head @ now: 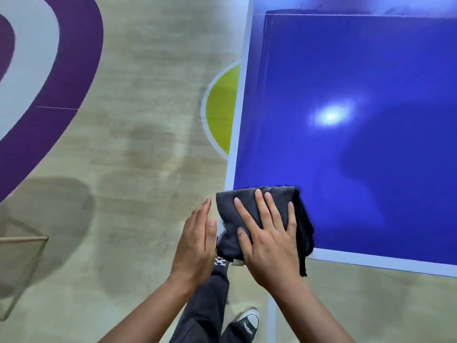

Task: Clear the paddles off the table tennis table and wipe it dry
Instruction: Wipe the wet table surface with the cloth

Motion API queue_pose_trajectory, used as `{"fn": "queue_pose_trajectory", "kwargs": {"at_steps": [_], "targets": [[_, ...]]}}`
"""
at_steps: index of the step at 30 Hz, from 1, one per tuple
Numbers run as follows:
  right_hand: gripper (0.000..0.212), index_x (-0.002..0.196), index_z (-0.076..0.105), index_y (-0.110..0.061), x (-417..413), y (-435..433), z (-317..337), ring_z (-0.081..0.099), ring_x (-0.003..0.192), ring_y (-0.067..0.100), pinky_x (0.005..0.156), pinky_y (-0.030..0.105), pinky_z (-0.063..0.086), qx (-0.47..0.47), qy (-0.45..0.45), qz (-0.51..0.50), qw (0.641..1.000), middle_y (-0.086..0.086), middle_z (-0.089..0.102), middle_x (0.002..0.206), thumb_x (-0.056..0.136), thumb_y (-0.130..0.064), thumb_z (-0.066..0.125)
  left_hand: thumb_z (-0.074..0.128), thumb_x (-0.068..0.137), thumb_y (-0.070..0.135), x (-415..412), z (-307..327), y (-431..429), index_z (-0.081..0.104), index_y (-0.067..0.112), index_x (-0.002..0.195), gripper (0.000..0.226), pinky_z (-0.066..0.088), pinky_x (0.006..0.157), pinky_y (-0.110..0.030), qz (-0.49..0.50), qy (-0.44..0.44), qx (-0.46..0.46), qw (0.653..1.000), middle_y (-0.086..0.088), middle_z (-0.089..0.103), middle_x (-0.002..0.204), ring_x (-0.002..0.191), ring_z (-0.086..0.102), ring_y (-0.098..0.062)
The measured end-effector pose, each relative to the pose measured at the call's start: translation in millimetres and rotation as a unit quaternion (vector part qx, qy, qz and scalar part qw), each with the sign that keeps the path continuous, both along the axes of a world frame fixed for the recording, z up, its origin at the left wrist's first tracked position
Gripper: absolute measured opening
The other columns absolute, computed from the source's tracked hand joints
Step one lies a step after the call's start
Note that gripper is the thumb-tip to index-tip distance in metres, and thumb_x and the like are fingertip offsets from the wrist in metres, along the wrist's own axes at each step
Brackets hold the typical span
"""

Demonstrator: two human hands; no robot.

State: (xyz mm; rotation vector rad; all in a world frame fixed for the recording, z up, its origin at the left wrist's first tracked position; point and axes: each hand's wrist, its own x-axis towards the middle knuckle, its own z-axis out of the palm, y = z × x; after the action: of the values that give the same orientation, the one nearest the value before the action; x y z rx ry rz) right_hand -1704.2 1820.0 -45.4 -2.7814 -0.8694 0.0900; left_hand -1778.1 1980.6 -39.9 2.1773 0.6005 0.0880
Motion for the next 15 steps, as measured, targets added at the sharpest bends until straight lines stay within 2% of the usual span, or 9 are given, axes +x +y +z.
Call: {"fn": "queue_pose_trajectory", "kwargs": {"at_steps": [7, 11, 13, 15], "targets": [[0.055, 0.160, 0.023, -0.044, 101, 42, -6, 0.006, 0.159, 0.017, 0.125, 0.059, 0.004, -0.009, -0.024, 0.028, 0.999, 0.002, 0.015, 0.171, 0.105, -0.049, 0.025, 0.023, 0.103, 0.045, 32, -4, 22, 0.047, 0.024, 0.147, 0.055, 0.023, 0.111, -0.007, 0.021, -0.022, 0.014, 0.999, 0.012, 0.050, 0.148, 0.137, 0.039, 0.005], [0.057, 0.160, 0.021, -0.046, 159, 70, -6, 0.005, 0.159, 0.015, 0.125, 0.058, 0.002, -0.010, -0.025, 0.018, 0.999, 0.000, 0.014, 0.172, 0.104, -0.049, 0.020, 0.023, 0.104, 0.042, 74, -1, 36, 0.048, 0.023, 0.146, 0.053, 0.026, 0.115, -0.016, -0.005, -0.041, 0.031, 0.999, 0.011, 0.049, 0.150, 0.140, 0.038, 0.002], [0.058, 0.160, 0.018, -0.046, 191, 87, -5, 0.003, 0.159, 0.015, 0.125, 0.058, 0.000, -0.014, -0.020, 0.014, 1.000, -0.001, 0.011, 0.172, 0.103, -0.050, 0.016, 0.023, 0.105, 0.039, 100, -2, 42, 0.049, 0.020, 0.146, 0.053, 0.028, 0.117, -0.024, -0.030, -0.050, 0.060, 0.996, 0.009, 0.048, 0.151, 0.141, 0.039, -0.003], [0.059, 0.160, 0.016, -0.047, 222, 104, -4, 0.001, 0.159, 0.014, 0.125, 0.057, -0.002, -0.013, -0.017, 0.011, 1.000, -0.001, 0.009, 0.172, 0.102, -0.050, 0.015, 0.024, 0.106, 0.035, 126, -5, 48, 0.054, 0.016, 0.142, 0.051, 0.030, 0.116, -0.026, -0.047, -0.064, 0.092, 0.993, 0.005, 0.052, 0.147, 0.139, 0.043, -0.009]]}}
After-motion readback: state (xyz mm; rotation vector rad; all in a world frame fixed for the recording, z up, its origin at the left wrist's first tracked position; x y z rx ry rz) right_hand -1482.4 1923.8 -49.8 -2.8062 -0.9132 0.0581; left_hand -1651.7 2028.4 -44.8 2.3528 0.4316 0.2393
